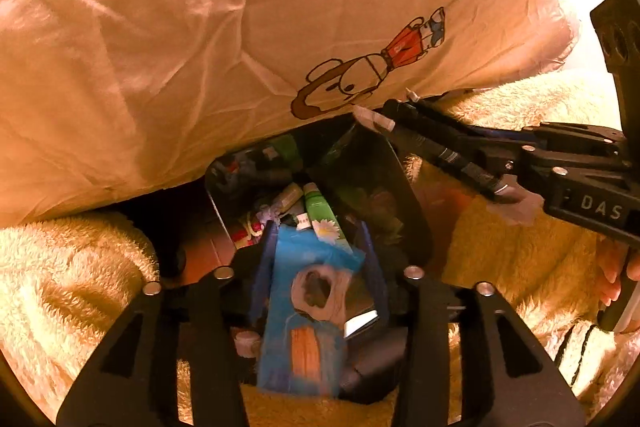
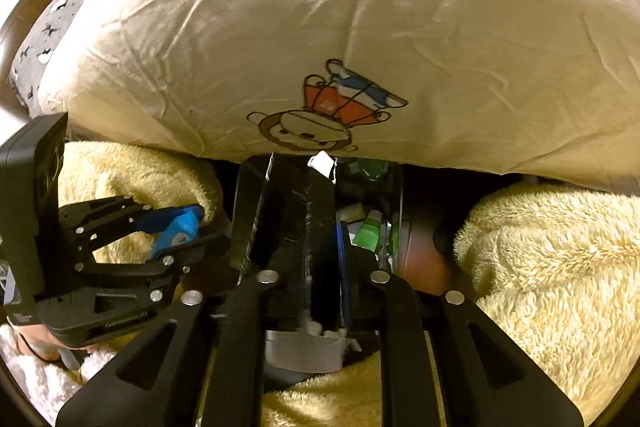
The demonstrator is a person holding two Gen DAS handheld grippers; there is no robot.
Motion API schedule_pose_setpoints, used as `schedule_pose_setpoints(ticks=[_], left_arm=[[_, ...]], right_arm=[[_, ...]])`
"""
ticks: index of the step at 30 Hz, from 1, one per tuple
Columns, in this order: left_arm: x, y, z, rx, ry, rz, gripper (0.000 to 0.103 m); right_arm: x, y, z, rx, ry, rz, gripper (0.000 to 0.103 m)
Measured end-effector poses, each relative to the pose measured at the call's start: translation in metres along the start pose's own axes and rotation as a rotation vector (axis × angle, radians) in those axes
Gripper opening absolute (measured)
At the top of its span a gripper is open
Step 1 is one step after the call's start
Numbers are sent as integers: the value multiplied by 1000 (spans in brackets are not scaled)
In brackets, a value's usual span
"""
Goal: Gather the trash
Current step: 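Open both tools to drop the packet and case into the bin, then grasp the yellow lip balm with left tool while right tool grasps the green bottle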
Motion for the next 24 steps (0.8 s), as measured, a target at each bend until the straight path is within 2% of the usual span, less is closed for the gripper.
schedule_pose_setpoints(ticks=[1,2,5,6,8,14,19,24], left_arm=[[0,-1,0,0,-2,2,42],[-1,-1,1,3,-4,5,42],[-2,-8,2,17,-4,19,47],[-2,-11,3,24,-4,25,50],[-4,-20,6,47,-2,41,57],[-16,-55,20,131,-1,98,84],[-22,-106,48,245,0,149,93],[-35,-148,82,347,13,202,94]], right_arm=[[1,-2,1,4,5,-3,39],[3,-2,1,8,8,-4,45],[7,-5,3,26,9,-10,45],[8,-8,4,33,9,-12,46],[10,-15,7,58,7,-21,62],[14,-55,26,186,-15,-65,93],[9,-104,56,323,-89,-151,99],[10,-136,94,424,-140,-210,99]])
Point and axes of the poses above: each gripper's, at about its wrist camera, not at the fingertips, and y roughly the way its jaws point, x to its right, z to its top, the point moved 8 cm from there along y, roughly the way its jaws point, and after that the axes turned 3 degrees about -y, right-handed, at the moved point
